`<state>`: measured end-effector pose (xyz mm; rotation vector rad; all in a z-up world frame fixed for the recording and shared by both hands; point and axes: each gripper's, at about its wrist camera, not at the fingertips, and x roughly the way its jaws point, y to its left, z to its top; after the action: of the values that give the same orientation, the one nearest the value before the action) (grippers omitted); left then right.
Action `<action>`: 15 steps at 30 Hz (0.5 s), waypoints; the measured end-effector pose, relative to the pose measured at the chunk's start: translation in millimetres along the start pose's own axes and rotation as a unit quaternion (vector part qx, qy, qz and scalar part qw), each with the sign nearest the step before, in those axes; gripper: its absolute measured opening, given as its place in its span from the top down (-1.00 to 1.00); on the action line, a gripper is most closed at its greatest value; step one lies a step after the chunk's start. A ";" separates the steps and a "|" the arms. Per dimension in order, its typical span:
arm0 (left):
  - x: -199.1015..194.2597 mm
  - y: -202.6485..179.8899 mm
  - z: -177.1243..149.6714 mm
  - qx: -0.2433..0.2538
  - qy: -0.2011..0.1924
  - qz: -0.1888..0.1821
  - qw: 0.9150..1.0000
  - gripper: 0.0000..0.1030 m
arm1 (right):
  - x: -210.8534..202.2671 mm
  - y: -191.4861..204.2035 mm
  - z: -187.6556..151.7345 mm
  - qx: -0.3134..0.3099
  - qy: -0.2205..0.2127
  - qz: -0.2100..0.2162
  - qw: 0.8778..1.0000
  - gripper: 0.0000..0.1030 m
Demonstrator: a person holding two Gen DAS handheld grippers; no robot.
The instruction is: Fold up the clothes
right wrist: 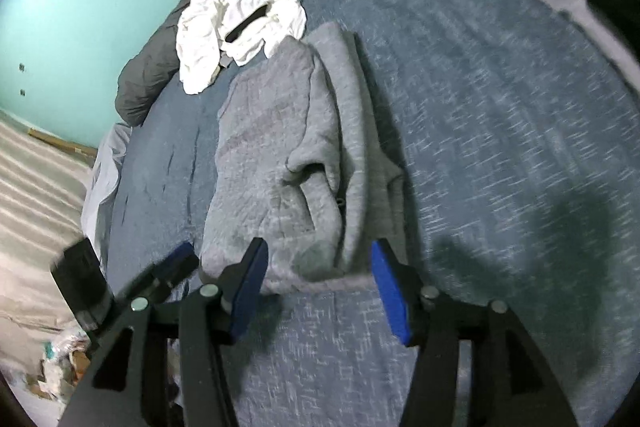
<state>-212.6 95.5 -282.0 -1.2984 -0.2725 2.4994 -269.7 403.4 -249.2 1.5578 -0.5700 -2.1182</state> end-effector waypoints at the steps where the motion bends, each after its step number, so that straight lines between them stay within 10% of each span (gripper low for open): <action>1: 2.0 0.2 -3.6 0.002 0.001 -0.002 1.000 0.08 | 4.7 -0.3 0.5 0.002 0.003 -0.003 1.000 -0.05; 6: 7.4 -0.1 -11.7 0.010 0.001 -0.005 1.000 0.09 | 24.0 0.2 -1.3 -0.026 0.020 -0.039 0.999 -0.01; 8: 9.2 -1.2 -15.2 0.017 0.003 -0.007 1.000 0.09 | 30.8 -0.9 -2.8 -0.043 0.025 -0.054 0.997 0.64; 10: 10.8 -2.3 -19.0 0.023 0.003 -0.010 1.000 0.09 | 34.3 -3.9 -4.4 -0.055 0.026 -0.063 0.996 0.84; 15: 15.9 -5.9 -23.4 0.046 0.008 -0.012 0.999 0.09 | 37.3 -19.0 -9.8 -0.073 0.026 -0.078 0.994 0.89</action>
<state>-200.9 107.3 -305.7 -1.2699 -0.1665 2.4508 -272.2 396.7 -291.6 1.6140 -0.2769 -2.1712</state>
